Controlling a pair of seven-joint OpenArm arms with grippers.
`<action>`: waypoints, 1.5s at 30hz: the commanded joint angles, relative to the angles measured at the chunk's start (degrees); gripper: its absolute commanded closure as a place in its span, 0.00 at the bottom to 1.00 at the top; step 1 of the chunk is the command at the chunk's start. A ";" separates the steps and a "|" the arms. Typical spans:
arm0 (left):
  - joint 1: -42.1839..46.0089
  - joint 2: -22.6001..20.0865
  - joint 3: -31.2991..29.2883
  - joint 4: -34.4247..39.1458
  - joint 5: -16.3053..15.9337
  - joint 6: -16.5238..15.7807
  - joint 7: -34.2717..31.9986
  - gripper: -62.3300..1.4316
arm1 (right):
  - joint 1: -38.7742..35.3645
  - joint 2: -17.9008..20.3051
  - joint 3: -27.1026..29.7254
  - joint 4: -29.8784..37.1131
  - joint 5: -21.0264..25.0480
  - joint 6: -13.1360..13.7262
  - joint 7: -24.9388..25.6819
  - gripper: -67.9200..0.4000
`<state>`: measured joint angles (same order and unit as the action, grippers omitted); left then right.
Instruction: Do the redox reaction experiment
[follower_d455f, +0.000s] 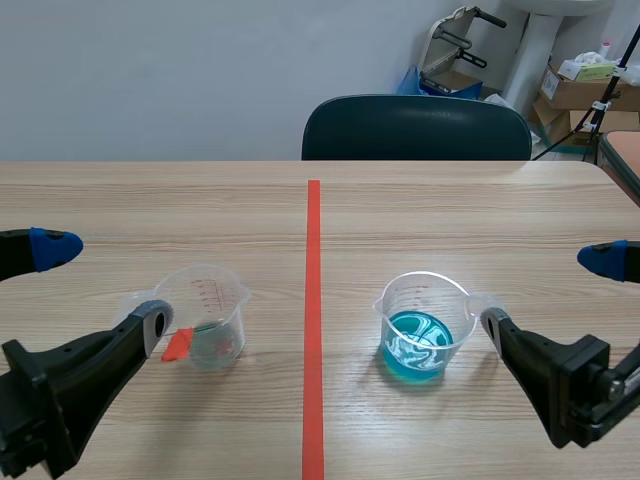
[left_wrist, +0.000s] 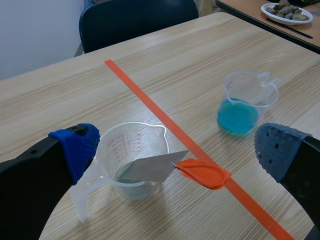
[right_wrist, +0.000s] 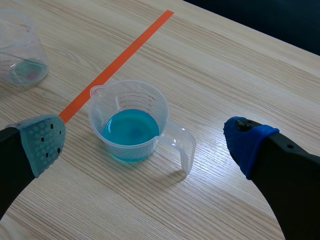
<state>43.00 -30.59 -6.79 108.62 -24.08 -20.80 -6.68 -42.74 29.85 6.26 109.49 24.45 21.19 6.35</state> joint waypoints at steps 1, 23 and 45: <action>-0.02 0.39 -0.35 1.14 -0.35 0.07 -0.79 0.00 | 0.04 -0.02 0.52 0.81 0.20 -0.22 1.03 0.00; 0.17 0.39 -0.35 1.14 -1.20 1.44 0.74 0.00 | 0.04 -0.02 0.52 0.81 0.20 -0.22 1.01 0.00; 22.05 0.07 -0.42 10.47 2.71 20.85 -1.92 0.00 | 0.22 0.00 0.50 0.79 -2.27 -0.13 5.05 0.00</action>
<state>65.14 -30.63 -7.16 117.69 -21.47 -0.21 -8.54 -42.74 29.85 6.26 109.49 21.91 21.21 10.59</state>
